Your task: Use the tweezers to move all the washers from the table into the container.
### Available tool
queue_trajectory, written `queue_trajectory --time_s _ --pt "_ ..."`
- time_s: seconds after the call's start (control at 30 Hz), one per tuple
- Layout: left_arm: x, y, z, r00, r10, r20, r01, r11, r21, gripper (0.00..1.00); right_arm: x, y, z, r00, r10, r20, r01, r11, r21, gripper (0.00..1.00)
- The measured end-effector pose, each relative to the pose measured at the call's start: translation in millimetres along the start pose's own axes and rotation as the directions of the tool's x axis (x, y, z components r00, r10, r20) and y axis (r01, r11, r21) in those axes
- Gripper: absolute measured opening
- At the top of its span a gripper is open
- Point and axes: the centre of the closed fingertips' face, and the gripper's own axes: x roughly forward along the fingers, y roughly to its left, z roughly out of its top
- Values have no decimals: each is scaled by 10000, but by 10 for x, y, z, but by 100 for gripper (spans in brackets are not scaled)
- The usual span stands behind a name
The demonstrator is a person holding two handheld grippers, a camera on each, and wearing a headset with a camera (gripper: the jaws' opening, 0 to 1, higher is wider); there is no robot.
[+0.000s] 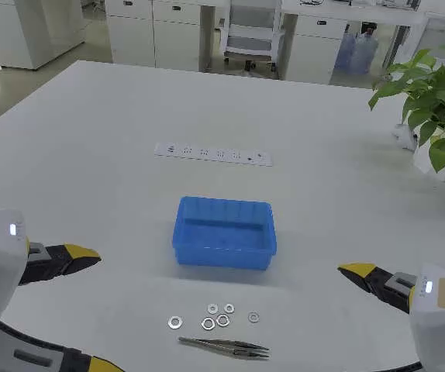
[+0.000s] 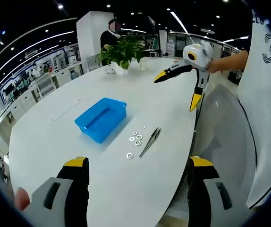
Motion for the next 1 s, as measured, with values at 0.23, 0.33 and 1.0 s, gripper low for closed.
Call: queue_trajectory --time_s 0.23,0.33,1.0 --pt "-15 4 -60 9996 44 -275 -41 9999 104 90 -45 3 -29 9999 31 -100 -31 10000 -50 94" --pt "-33 0 -54 9997 86 -211 -85 10000 42 91 -57 -5 -23 10000 30 -63 -30 10000 -68 94" --pt "-95 60 -95 9983 534 -249 -541 9981 -282 94 -62 -3 -19 10000 68 45 -68 10000 23 100"
